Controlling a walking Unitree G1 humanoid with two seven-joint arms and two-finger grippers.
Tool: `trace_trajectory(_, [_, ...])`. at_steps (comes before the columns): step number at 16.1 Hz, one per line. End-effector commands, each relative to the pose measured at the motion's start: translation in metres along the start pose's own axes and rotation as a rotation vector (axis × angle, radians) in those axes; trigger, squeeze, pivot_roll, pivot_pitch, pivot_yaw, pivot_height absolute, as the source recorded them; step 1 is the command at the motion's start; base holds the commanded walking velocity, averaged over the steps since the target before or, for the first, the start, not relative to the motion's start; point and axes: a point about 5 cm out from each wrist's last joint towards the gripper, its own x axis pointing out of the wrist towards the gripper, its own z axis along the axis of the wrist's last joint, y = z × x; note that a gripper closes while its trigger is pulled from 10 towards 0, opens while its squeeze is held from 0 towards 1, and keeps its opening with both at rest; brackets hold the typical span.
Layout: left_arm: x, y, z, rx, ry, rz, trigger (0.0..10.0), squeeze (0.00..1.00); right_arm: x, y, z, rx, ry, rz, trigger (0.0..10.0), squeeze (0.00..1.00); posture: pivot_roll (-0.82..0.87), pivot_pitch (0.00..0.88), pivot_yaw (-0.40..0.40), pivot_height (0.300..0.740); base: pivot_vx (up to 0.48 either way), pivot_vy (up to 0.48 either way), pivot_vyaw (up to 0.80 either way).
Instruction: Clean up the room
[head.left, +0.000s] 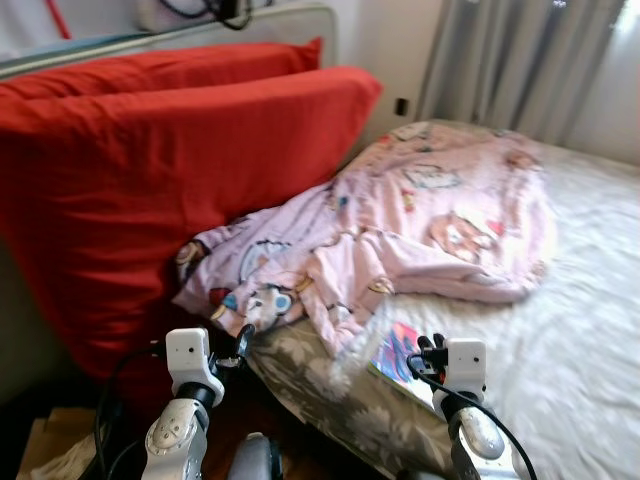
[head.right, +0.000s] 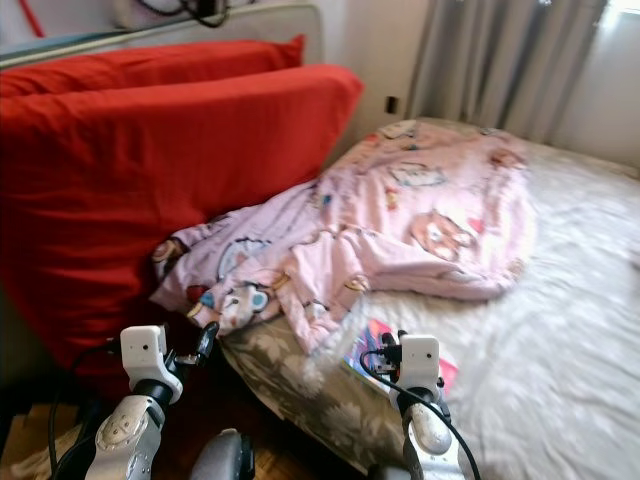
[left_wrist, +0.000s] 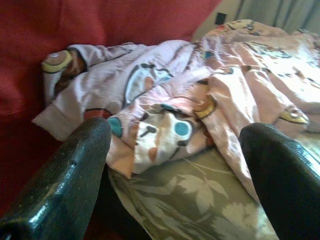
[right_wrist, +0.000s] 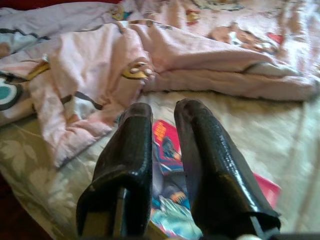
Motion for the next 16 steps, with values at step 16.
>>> trace_trajectory(16, [0.0035, -0.0010, 0.0043, -0.005, 0.001, -0.021, 10.0, 0.00, 0.0002, 0.0054, -0.0049, -0.022, 0.024, 0.039, 10.0, 0.00, 0.01, 0.000, -0.003, 0.617, 0.000, 0.000, 0.10])
